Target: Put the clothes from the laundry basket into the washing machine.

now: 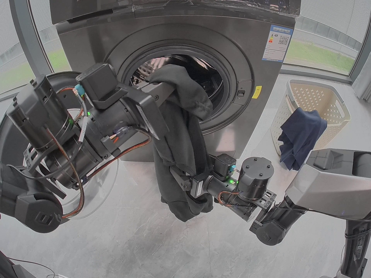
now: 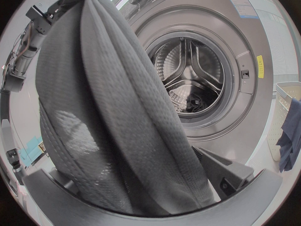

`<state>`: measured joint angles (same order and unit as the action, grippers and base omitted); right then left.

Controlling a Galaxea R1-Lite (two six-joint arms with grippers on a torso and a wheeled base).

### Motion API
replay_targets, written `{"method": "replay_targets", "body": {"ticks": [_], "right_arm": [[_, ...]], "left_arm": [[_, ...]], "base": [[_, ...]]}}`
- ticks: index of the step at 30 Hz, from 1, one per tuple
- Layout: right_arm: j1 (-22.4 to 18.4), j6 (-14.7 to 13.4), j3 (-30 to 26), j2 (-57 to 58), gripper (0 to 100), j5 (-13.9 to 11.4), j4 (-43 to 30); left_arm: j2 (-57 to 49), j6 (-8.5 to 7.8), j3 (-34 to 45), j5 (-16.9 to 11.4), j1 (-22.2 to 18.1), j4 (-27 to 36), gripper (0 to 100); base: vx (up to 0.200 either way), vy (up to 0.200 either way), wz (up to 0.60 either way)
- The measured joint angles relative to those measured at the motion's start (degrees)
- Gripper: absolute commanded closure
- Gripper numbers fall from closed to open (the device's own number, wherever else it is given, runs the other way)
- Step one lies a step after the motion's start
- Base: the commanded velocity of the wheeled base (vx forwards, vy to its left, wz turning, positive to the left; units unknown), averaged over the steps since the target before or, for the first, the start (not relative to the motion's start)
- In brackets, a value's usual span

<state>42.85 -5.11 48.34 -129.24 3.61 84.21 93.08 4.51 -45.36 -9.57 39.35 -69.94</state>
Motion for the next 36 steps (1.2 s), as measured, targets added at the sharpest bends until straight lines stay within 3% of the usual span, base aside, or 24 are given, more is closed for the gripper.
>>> {"method": "replay_targets", "body": {"ticks": [12, 13, 23, 29, 36], "right_arm": [[-3.2, 0.7, 6.2, -4.3, 0, 0.0, -0.9], [-3.2, 0.7, 6.7, -4.7, 100, 0.0, -0.8], [-3.4, 0.6, 12.7, -7.4, 100, 0.0, -0.2], [-5.3, 0.6, 12.2, -5.9, 100, 0.0, -0.8], [-6.5, 0.5, 11.6, -1.8, 100, 0.3, -0.9]], "left_arm": [[0.0, 0.02, -0.8, 0.1, 1.5, 0.0, 100], [0.0, 0.02, -0.8, 0.1, 1.5, 0.0, 100], [-0.2, 0.49, 0.2, 0.2, 0.1, -0.6, 100], [-0.4, 0.61, 3.6, 0.3, -5.4, -0.9, 100], [0.4, 0.33, 13.6, -0.1, -9.4, -1.0, 100]], "base": [[0.000, 0.000, 0.00], [0.000, 0.000, 0.00], [0.000, 0.000, 0.00], [0.000, 0.000, 0.00], [0.000, 0.000, 0.00]]}}
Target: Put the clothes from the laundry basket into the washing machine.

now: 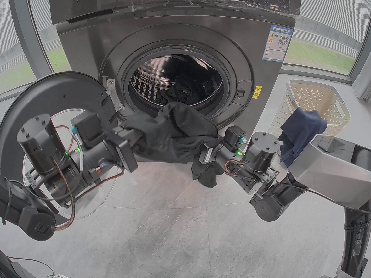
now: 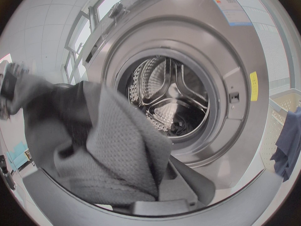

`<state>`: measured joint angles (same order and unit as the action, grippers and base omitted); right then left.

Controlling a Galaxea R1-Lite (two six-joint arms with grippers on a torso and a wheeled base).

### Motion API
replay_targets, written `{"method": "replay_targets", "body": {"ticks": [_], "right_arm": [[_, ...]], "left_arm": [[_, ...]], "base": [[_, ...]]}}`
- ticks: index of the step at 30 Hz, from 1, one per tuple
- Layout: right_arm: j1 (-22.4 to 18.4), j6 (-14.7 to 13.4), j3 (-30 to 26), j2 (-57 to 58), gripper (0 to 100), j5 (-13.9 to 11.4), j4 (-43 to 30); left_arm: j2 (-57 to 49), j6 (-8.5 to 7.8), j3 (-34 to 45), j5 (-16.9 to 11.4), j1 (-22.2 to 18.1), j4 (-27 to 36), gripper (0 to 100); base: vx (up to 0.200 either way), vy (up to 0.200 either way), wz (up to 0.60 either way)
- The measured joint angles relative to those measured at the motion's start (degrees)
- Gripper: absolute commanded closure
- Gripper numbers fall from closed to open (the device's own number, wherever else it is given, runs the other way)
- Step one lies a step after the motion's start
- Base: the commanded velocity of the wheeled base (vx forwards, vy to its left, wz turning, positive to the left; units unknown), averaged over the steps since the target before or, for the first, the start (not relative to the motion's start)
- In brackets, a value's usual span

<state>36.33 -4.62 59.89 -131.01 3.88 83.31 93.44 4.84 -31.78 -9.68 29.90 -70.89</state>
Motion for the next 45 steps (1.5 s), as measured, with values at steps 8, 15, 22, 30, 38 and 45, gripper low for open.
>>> {"method": "replay_targets", "body": {"ticks": [8, 15, 22, 30, 38, 45], "right_arm": [[1.0, -0.5, -0.3, 4.1, 100, 0.5, -0.1], [2.2, -0.6, -0.4, 6.0, 100, 0.7, -0.2], [2.8, -0.7, -0.4, 6.5, 100, 0.7, -0.2], [2.3, -0.7, -0.1, 6.6, 100, 0.7, -0.2], [2.5, -0.7, 0.0, 6.5, 100, 0.7, -0.2], [3.0, -0.7, -0.2, 6.5, 100, 0.7, -0.2]], "left_arm": [[7.1, -0.09, 7.5, -0.2, -1.5, -5.2, 100], [17.6, -0.33, 9.2, 0.0, -2.0, -15.7, 100], [24.1, -0.02, 8.5, -0.4, -2.0, -17.9, 0], [24.8, -0.57, 13.6, -0.5, 0.0, -18.0, 0], [23.3, -1.01, 16.9, -0.4, 3.8, -17.9, 0], [23.5, -0.66, 7.6, -0.4, 3.9, -18.0, 0]], "base": [[0.000, 0.000, 0.00], [0.000, 0.000, 0.00], [0.000, 0.000, 0.00], [0.000, 0.000, 0.00], [0.000, 0.000, 0.00], [0.000, 0.000, 0.00]]}}
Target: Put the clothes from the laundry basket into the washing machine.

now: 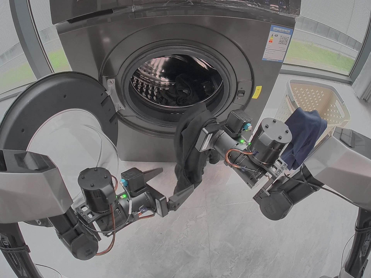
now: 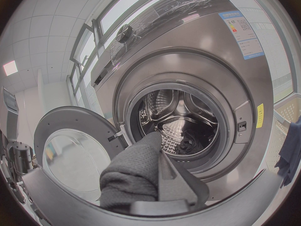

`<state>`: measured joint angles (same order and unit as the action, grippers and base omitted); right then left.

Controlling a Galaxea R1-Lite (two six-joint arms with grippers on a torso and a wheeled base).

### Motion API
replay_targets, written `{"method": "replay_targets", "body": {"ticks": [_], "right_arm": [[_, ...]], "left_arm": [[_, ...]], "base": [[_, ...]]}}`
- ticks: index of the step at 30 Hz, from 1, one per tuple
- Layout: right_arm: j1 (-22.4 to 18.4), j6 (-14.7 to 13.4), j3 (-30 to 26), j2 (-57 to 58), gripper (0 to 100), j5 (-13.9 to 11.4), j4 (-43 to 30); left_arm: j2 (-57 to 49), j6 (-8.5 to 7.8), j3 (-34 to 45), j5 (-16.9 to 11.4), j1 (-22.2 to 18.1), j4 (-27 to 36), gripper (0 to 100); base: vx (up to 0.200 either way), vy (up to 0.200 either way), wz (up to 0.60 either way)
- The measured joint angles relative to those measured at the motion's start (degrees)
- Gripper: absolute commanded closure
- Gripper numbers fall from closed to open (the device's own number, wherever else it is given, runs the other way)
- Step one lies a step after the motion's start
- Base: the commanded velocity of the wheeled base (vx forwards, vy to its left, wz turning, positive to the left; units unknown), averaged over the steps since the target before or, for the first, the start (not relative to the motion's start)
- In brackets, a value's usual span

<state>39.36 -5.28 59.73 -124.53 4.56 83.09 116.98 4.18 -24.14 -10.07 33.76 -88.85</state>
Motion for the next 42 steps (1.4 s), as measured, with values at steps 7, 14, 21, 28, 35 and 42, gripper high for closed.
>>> {"method": "replay_targets", "body": {"ticks": [7, 14, 21, 28, 35, 42], "right_arm": [[0.8, 0.0, -0.1, -0.2, 100, 0.0, 0.0], [2.4, -0.1, -0.1, -0.1, 100, 0.1, 0.0], [4.2, -0.8, -0.8, 0.1, 100, 1.0, 0.1], [5.2, -1.0, -1.2, 0.2, 100, 1.2, 0.1], [5.4, -1.5, -1.3, 0.3, 100, 1.5, 0.1], [2.1, -1.9, -3.2, 0.7, 100, 2.0, -0.1]], "left_arm": [[4.5, -0.02, -10.4, 0.1, -0.1, 0.0, 0], [10.0, -0.06, -17.7, 0.4, -0.2, 0.1, 0], [15.3, -0.28, -25.5, 1.9, -1.3, 0.2, 0], [18.7, -0.22, -31.1, 4.2, -3.0, 0.2, 0], [20.6, -0.05, -32.5, 5.1, -3.5, 0.3, 100], [20.2, 0.39, -32.8, 6.0, -5.3, 0.1, 100]], "base": [[0.000, 0.000, 0.00], [0.000, 0.000, 0.00], [0.000, 0.000, 0.00], [0.000, 0.000, 0.00], [0.000, 0.000, 0.00], [0.000, 0.000, 0.00]]}}
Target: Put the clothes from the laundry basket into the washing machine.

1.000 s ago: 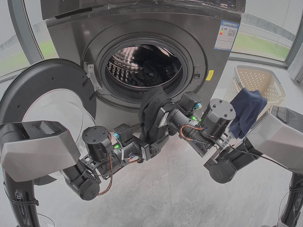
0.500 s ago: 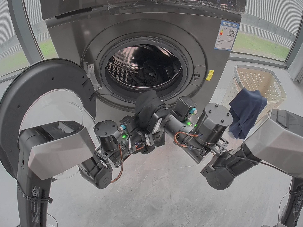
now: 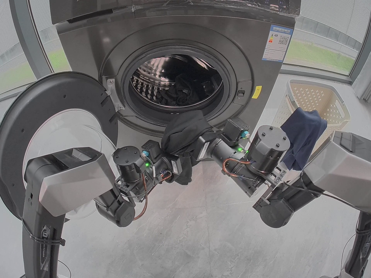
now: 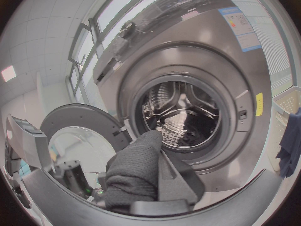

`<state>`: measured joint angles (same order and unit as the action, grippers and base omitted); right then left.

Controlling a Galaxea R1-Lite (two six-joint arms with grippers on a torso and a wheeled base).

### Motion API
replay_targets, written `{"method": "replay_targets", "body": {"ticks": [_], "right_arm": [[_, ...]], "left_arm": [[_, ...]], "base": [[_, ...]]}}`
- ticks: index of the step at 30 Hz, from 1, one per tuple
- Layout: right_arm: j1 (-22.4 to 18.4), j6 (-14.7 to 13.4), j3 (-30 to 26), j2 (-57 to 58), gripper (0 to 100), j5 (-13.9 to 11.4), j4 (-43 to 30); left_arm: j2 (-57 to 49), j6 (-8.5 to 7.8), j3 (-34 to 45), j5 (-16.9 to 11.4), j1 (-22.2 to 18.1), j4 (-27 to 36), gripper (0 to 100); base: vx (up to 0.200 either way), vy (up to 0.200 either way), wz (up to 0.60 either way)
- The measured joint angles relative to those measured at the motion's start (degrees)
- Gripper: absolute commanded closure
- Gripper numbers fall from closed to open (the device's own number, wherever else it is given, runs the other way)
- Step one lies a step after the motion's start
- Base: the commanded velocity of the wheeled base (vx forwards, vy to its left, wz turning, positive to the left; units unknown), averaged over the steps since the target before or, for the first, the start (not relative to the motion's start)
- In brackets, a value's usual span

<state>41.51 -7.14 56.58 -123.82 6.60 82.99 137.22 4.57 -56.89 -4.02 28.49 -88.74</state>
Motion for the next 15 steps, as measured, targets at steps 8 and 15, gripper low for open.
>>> {"method": "replay_targets", "body": {"ticks": [8, 15], "right_arm": [[-4.7, -0.3, -1.6, -1.0, 100, 1.0, -1.5], [-5.4, -0.3, -1.4, -4.4, 100, 0.9, -0.4]], "left_arm": [[-4.6, 0.82, 2.3, 0.0, -1.1, 0.0, 100], [-10.8, 2.27, 6.8, -0.1, -0.7, 0.2, 100]], "base": [[0.000, 0.000, 0.00], [0.000, 0.000, 0.00]]}}
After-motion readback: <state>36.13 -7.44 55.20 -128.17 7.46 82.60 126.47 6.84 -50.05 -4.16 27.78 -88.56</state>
